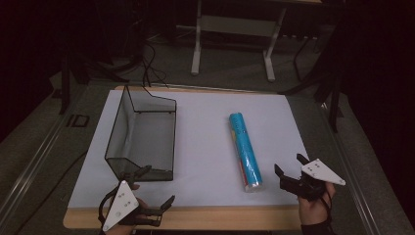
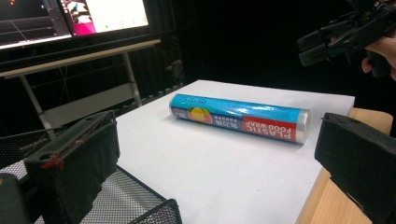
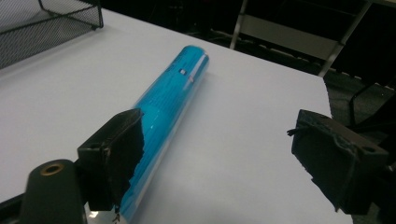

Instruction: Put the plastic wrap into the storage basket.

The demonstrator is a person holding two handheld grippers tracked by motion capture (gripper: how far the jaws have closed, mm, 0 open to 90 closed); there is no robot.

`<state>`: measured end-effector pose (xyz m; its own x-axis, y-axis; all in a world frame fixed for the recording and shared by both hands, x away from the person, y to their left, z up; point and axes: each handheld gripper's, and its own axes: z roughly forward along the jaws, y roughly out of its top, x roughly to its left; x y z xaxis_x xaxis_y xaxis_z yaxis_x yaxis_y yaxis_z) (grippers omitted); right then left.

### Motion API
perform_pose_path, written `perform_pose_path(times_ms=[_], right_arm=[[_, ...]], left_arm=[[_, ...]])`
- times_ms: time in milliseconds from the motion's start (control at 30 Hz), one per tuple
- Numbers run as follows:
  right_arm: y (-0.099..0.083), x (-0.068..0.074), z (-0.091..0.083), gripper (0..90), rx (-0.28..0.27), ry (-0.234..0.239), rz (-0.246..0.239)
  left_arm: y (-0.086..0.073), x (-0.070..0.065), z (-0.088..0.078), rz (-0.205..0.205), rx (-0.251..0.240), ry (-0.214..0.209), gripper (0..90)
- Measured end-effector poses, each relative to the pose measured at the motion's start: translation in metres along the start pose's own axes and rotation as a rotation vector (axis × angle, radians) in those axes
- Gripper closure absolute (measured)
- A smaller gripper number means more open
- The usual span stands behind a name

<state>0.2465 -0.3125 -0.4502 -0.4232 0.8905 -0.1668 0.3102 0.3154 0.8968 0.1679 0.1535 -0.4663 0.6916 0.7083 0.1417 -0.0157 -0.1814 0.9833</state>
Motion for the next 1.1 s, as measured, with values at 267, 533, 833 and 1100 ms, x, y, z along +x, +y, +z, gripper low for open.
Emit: perform_pose_path(times_ms=[267,533,833,1100], right_arm=[[0.016,0.006,-0.01,13.4,-0.003,0.016,0.014],[0.038,0.008,-0.008,13.4,0.024,0.041,0.013],[0.064,0.019,0.006,12.9,0.029,0.065,-0.04],[0.082,0.025,0.024,12.9,0.04,0.083,-0.057]], left_arm=[[-0.001,-0.002,0.002,-0.004,0.008,-0.006,0.5],[-0.002,-0.005,0.003,-0.001,0.015,-0.015,0.5],[-0.002,-0.006,0.005,0.004,0.019,-0.019,0.5],[-0.002,-0.006,0.004,0.009,0.019,-0.02,0.5]])
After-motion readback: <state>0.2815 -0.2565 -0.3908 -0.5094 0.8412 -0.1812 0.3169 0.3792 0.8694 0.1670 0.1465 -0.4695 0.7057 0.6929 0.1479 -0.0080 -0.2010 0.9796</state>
